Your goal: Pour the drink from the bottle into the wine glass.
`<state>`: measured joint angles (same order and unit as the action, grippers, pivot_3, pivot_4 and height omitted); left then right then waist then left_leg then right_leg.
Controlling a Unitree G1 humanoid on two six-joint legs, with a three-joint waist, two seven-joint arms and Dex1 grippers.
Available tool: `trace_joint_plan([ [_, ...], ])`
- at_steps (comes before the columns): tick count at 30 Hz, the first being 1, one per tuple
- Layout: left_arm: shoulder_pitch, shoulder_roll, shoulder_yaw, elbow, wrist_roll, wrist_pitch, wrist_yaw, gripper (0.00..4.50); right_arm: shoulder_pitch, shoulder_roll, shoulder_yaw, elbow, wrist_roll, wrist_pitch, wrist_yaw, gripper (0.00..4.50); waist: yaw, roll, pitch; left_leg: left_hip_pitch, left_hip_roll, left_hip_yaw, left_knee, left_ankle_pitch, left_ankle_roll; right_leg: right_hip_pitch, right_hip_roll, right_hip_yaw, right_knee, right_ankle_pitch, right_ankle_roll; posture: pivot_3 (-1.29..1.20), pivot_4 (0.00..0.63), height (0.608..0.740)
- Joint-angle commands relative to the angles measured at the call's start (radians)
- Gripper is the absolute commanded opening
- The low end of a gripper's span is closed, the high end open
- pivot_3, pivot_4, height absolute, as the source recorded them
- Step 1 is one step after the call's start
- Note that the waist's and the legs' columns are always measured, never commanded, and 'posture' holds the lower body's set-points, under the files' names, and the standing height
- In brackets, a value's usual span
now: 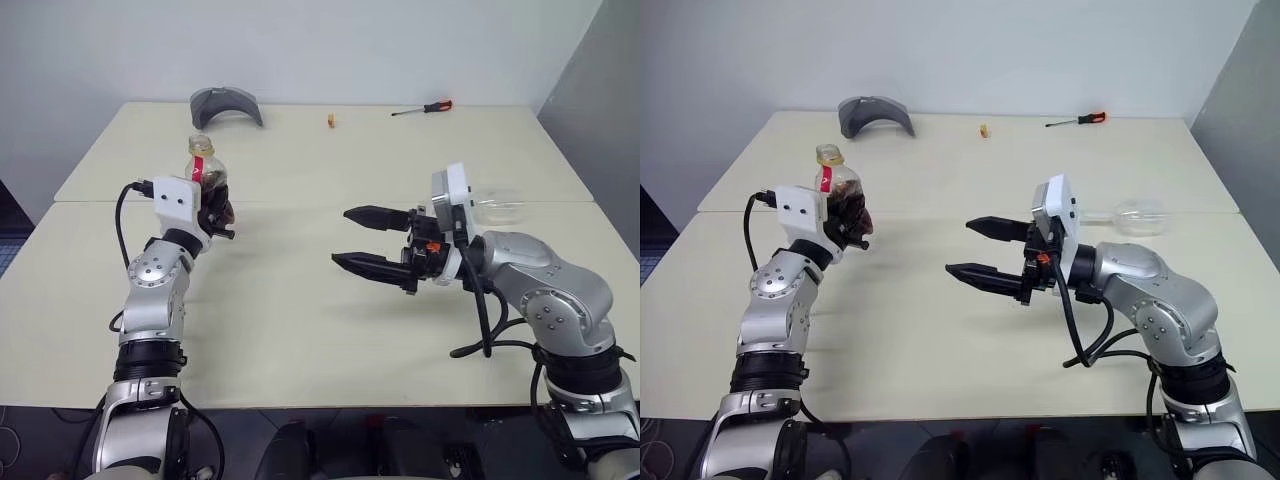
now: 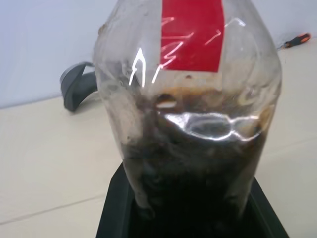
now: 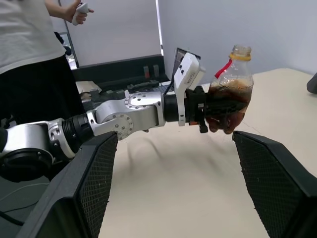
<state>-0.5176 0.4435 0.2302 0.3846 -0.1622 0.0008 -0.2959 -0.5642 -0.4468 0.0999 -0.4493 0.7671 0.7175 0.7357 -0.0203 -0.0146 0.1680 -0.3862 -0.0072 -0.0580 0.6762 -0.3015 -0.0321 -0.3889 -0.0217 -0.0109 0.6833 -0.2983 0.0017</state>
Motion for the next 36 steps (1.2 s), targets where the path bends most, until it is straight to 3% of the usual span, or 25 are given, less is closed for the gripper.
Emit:
trace_joint_plan([
  [1,-0.038,-0.004,0.042,0.092,0.022,-0.1,0.079,0.9,0.007,0.051,0.023,-0.01,-0.043,-0.051,-0.038,3.93,-0.001,0.0,0.0,0.0,0.0,0.0,0.0,0.0,0.0,0.0,0.0,0.0,0.001,0.0,0.0,0.0,0.15,0.74],
  [15,-0.243,0.046,0.054,0.506,0.014,-0.283,0.03,0.9,0.041,0.071,0.127,0.043,-0.355,-0.093,-0.192,3.93,0.014,-0.004,0.0,-0.001,-0.001,0.0,0.001,0.002,-0.003,-0.001,0.0,-0.001,0.0,0.0,0.0,0.0,0.15,0.74],
  [27,-0.203,0.019,0.038,0.569,0.032,-0.364,0.032,0.9,0.082,0.093,0.121,0.036,-0.4,-0.076,-0.219,3.93,0.012,-0.004,0.0,-0.002,-0.001,0.0,0.001,0.002,-0.003,-0.002,0.0,-0.001,0.001,0.001,0.0,0.0,0.15,0.74],
  [34,-0.134,0.007,0.043,0.513,0.014,-0.357,0.028,0.9,0.063,0.097,0.111,0.056,-0.4,-0.077,-0.213,3.93,0.01,-0.004,0.0,-0.002,-0.001,0.0,0.001,0.002,-0.003,-0.002,0.0,-0.001,0.001,0.001,0.0,0.0,0.15,0.74],
  [36,-0.114,-0.005,0.049,0.491,0.002,-0.343,0.028,1.53,0.057,0.098,0.109,0.063,-0.401,-0.08,-0.21,3.96,0.009,-0.004,0.0,-0.002,-0.001,0.0,0.001,0.002,-0.003,-0.002,0.0,0.0,0.002,0.001,0.0,0.0,0.15,0.74],
])
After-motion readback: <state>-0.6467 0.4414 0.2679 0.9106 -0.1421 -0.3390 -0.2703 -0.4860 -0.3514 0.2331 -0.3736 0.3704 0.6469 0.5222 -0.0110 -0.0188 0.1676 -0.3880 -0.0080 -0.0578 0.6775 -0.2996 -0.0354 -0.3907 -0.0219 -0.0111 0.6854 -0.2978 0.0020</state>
